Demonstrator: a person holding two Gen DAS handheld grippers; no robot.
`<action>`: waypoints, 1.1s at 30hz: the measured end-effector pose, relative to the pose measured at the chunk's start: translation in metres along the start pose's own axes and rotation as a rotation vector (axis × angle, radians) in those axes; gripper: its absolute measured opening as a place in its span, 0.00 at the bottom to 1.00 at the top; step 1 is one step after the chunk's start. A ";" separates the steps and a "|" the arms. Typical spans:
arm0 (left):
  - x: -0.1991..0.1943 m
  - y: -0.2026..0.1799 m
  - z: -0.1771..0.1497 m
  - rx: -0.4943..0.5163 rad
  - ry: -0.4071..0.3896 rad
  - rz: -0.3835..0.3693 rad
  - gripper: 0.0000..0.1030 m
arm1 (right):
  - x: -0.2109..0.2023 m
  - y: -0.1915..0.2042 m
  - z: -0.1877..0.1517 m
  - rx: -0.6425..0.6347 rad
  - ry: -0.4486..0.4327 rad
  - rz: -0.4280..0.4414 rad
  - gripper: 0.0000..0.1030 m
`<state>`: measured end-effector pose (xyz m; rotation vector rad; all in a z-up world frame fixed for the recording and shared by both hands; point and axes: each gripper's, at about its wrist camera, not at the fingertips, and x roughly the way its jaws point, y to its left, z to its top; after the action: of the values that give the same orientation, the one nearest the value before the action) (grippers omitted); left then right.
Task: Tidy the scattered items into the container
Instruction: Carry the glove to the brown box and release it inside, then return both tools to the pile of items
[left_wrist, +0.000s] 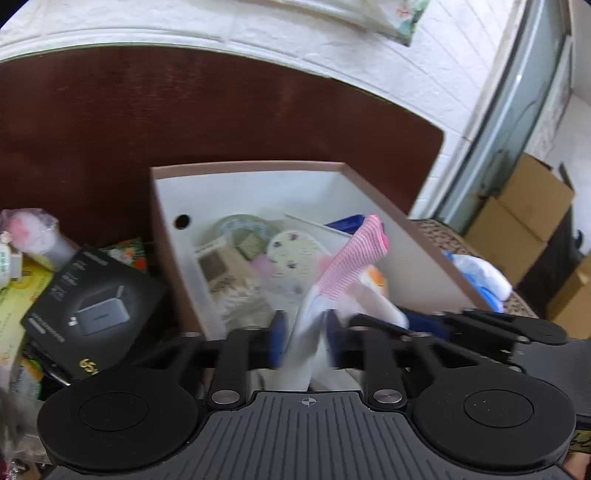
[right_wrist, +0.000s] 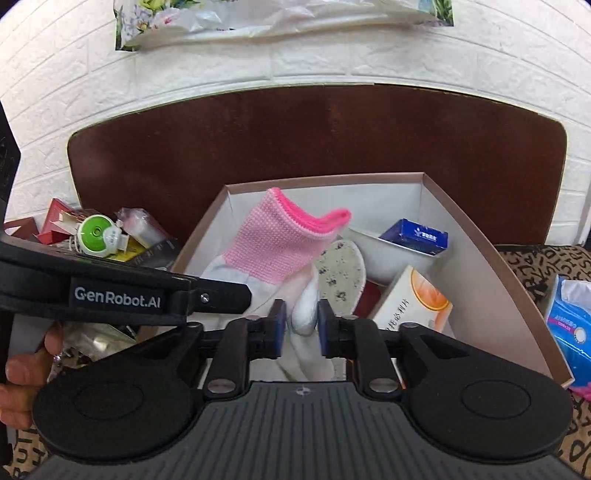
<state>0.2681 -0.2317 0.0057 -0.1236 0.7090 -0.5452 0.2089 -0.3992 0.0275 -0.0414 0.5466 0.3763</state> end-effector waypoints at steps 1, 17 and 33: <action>-0.001 0.002 -0.001 -0.011 -0.012 0.016 0.78 | -0.001 0.000 -0.001 -0.004 -0.006 -0.013 0.53; -0.050 -0.017 -0.035 -0.032 -0.065 0.052 1.00 | -0.035 0.018 -0.015 -0.056 -0.031 -0.092 1.00; -0.159 0.010 -0.102 -0.182 -0.136 0.065 1.00 | -0.104 0.101 -0.043 -0.116 -0.082 0.020 1.00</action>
<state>0.1069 -0.1334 0.0188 -0.3041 0.6274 -0.4053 0.0694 -0.3464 0.0508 -0.1319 0.4441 0.4270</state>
